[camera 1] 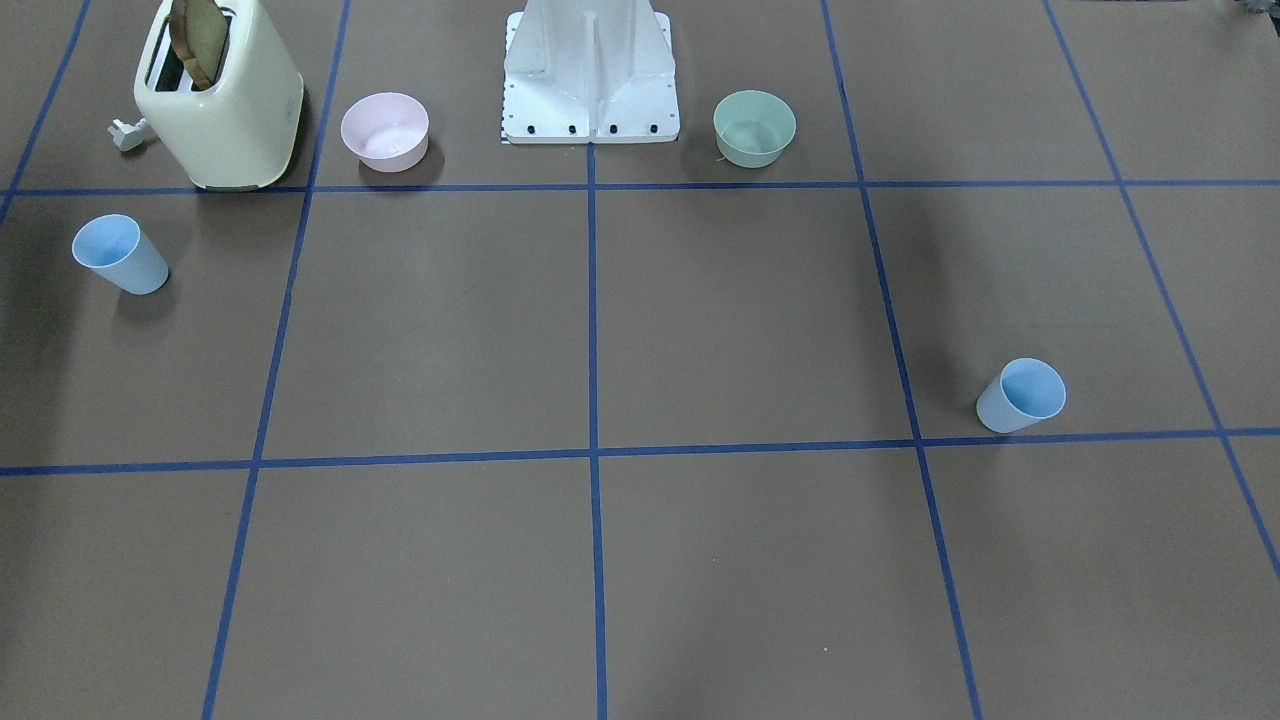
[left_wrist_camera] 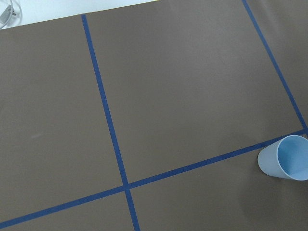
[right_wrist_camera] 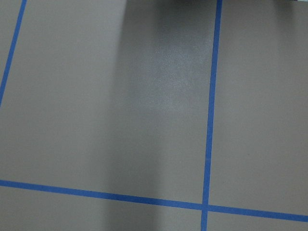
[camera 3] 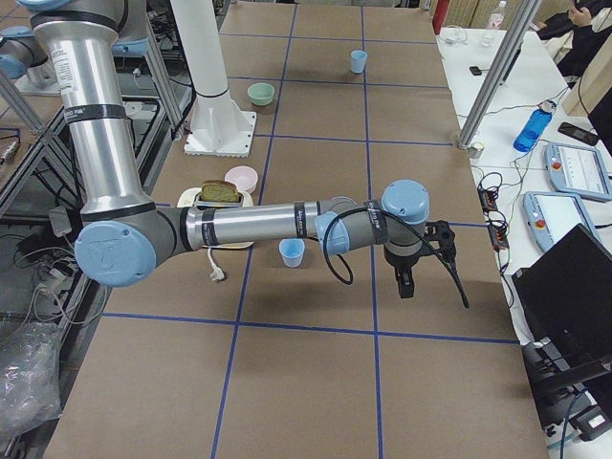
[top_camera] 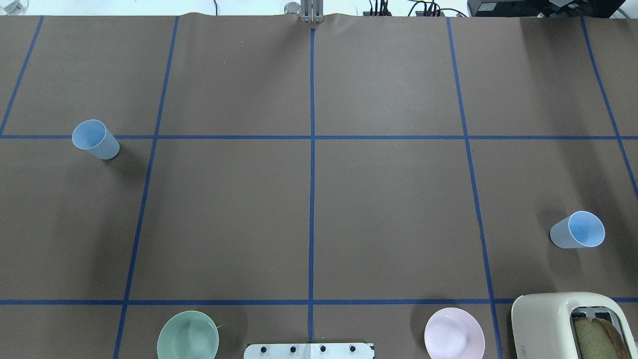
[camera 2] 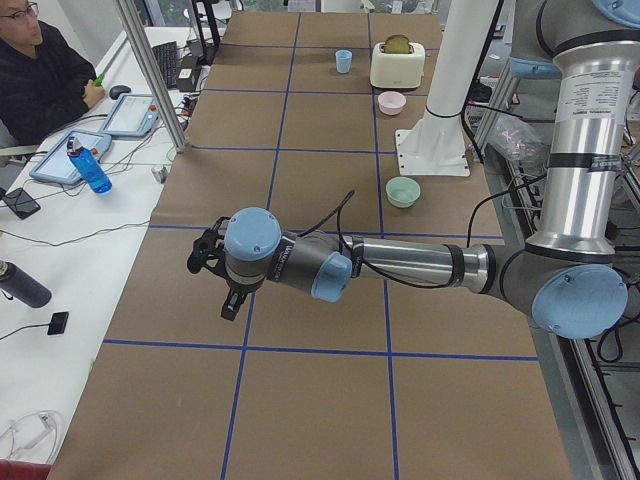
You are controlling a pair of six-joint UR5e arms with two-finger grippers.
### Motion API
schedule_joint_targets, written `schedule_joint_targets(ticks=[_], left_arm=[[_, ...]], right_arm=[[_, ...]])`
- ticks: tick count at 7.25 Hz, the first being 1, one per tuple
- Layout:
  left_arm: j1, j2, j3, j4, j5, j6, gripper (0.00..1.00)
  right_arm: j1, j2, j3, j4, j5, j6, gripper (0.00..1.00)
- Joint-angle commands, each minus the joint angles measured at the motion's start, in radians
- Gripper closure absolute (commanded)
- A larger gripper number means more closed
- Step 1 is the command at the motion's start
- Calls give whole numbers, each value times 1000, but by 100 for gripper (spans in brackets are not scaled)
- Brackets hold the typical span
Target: Stack blue cups with both arms
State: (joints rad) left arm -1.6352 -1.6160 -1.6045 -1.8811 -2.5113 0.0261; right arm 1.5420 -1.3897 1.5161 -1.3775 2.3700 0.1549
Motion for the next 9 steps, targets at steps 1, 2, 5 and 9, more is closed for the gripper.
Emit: schedule_joint_targets(ticks=[1,2,5,9], left_arm=[[0,4,-8,-3,0,0,2],[0,4,-9,-3,0,0,2],[18,-1,-14,-6,0,-18,2],[295,-128,-11,-7,120,-237,2]], right_arm=[[0,0,-1,2,0,0,0],[-3,1,3,3,0,0,0],[-28,-35,9,3,-18,5,0],[-147,-300,148,315,20,245,0]])
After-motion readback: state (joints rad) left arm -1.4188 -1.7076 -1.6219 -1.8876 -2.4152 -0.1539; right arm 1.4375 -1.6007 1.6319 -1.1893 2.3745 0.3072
